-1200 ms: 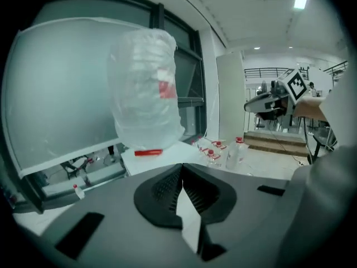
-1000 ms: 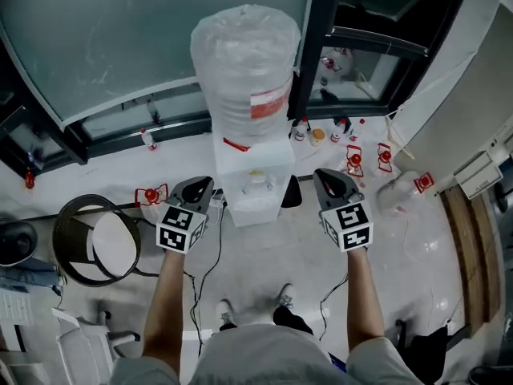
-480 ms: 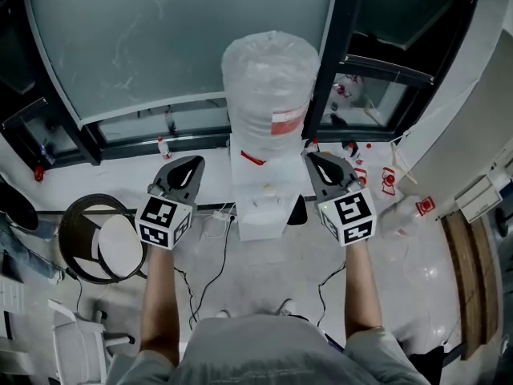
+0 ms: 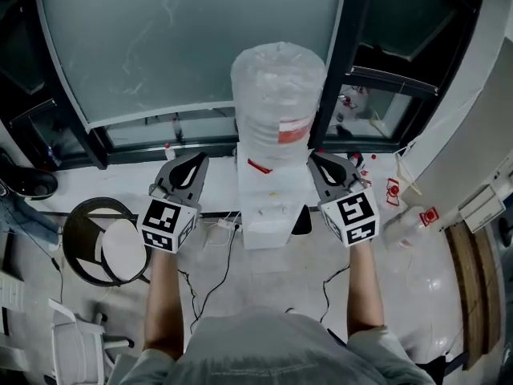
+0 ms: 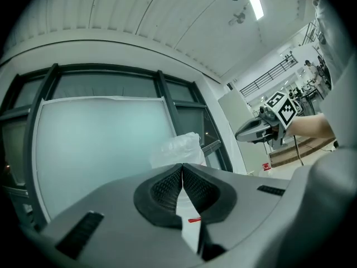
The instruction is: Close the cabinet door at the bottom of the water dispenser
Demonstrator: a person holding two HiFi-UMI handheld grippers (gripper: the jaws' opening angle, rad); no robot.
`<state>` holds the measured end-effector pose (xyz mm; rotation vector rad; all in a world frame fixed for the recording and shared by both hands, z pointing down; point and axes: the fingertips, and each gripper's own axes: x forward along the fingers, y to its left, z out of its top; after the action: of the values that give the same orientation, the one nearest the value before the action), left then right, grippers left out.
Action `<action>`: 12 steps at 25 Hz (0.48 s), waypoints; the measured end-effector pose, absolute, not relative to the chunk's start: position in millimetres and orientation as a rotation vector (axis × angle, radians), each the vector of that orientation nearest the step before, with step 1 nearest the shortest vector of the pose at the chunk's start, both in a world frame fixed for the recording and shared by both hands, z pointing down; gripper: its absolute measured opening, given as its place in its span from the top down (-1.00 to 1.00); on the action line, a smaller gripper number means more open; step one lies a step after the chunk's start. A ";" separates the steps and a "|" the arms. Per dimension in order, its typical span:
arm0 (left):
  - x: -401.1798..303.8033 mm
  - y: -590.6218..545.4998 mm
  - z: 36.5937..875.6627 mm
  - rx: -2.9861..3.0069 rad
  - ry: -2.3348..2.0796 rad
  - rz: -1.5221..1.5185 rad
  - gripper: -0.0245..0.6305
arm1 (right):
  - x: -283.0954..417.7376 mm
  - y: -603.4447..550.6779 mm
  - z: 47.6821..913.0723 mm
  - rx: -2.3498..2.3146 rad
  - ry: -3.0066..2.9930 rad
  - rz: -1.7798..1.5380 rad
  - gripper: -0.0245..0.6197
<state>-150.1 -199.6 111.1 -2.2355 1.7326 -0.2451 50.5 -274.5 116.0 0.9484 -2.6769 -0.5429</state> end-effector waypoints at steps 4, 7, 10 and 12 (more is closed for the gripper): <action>-149.8 -202.4 114.3 -2.231 1.728 -0.277 0.86 | 51.1 -276.0 114.4 0.952 -2.687 -0.541 0.84; -148.2 -204.4 117.1 -2.235 1.725 -0.295 0.86 | 52.1 -277.3 112.4 0.959 -2.688 -0.544 0.84; -145.1 -204.9 121.2 -2.238 1.719 -0.309 0.86 | 53.5 -276.5 112.7 0.958 -2.690 -0.547 0.84; -142.9 -204.3 123.4 -2.240 1.713 -0.313 0.86 | 54.7 -275.9 114.8 0.956 -2.692 -0.543 0.84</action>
<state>-142.9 -204.3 123.4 -2.2397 1.7125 -0.3132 54.7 -275.9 114.8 0.9560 -2.6916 -0.5434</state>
